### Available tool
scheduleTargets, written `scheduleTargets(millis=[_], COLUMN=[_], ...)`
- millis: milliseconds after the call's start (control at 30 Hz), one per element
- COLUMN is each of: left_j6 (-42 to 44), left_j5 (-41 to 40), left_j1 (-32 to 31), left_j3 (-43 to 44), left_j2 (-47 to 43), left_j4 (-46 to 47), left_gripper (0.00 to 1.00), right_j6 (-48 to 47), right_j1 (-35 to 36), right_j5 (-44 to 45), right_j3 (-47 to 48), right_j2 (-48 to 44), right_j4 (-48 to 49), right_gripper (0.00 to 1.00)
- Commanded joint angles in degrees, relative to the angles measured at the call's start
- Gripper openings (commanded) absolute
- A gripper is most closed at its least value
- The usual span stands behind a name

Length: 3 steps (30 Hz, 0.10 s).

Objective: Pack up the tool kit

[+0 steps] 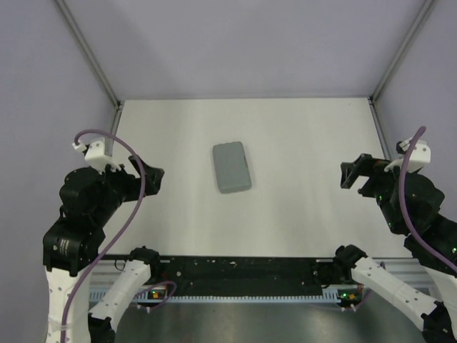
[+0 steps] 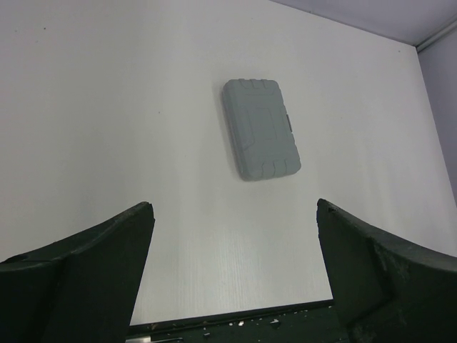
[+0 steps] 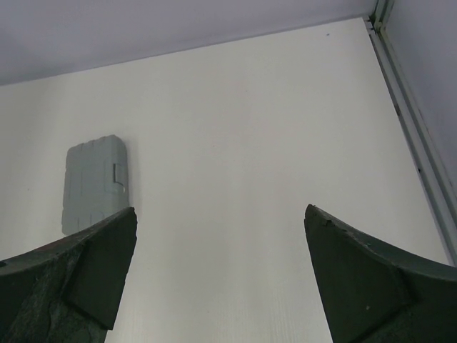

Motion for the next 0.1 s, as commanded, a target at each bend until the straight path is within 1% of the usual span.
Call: scheduleTargets(millis=[0,67], left_j6=[-0.53,-0.71], left_j5=[-0.87,-1.32], left_j1=[-0.07,-0.07], left_j3=[0.61,0.7], left_j2=[0.14,-0.03], left_j4=[3.17,3.44], left_gripper=[0.99,0.99], right_j6=[-0.76,-0.59], right_j1=[-0.53,-0.53], right_j5=[-0.75,-0.84], right_j3=[1.57,1.66], right_j2=[0.49,0.66], right_j4=[0.28,0.37], right_gripper=[0.98,0.98])
